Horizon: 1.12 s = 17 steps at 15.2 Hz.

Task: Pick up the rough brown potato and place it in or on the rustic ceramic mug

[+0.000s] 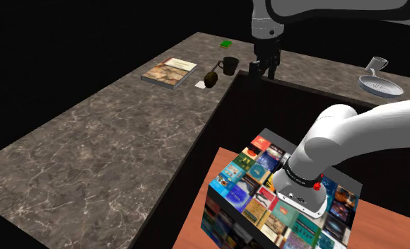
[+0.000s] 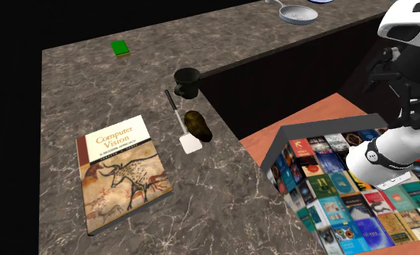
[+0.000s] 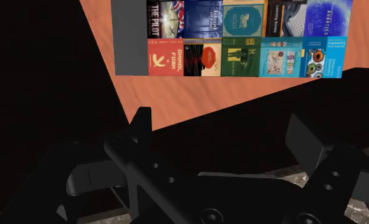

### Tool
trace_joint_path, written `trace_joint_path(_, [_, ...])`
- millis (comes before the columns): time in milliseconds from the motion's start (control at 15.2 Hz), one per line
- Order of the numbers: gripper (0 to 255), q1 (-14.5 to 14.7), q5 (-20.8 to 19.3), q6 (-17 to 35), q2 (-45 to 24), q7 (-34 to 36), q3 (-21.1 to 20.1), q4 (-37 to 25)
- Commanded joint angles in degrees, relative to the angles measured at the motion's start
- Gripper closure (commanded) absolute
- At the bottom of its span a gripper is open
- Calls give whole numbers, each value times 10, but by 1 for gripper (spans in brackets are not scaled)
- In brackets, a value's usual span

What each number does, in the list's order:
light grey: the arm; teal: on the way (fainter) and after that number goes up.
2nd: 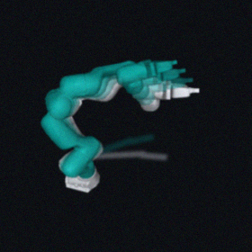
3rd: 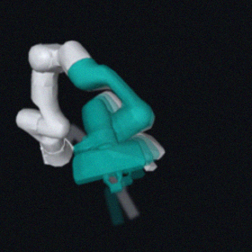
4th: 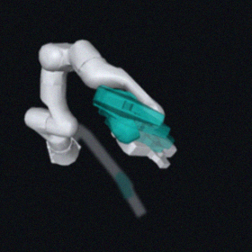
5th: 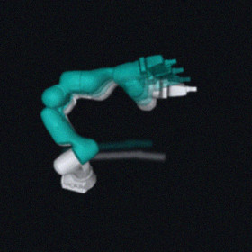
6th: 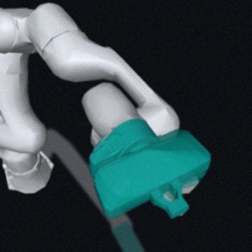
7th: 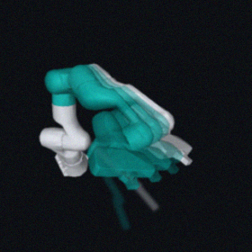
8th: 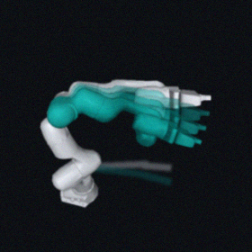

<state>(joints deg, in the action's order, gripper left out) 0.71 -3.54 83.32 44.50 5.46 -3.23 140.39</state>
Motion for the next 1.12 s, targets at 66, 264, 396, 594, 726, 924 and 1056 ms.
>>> trace_joint_path(66, [0, -4, 1, 25, -11, 14, -4, 6])
trace_joint_path(264, [0, -17, 1, 99, -50, 57, -15, 20])
trace_joint_path(396, [0, -27, -1, 147, -79, 86, -23, 24])
trace_joint_path(594, [0, -42, -8, 217, -128, 130, -33, 23])
trace_joint_path(726, [0, -53, -16, 261, -163, 160, -39, 19])
trace_joint_path(924, [0, -71, -32, 323, -219, 207, -47, 5])
trace_joint_path(1056, [0, -83, -46, 361, -257, 240, -52, -8])
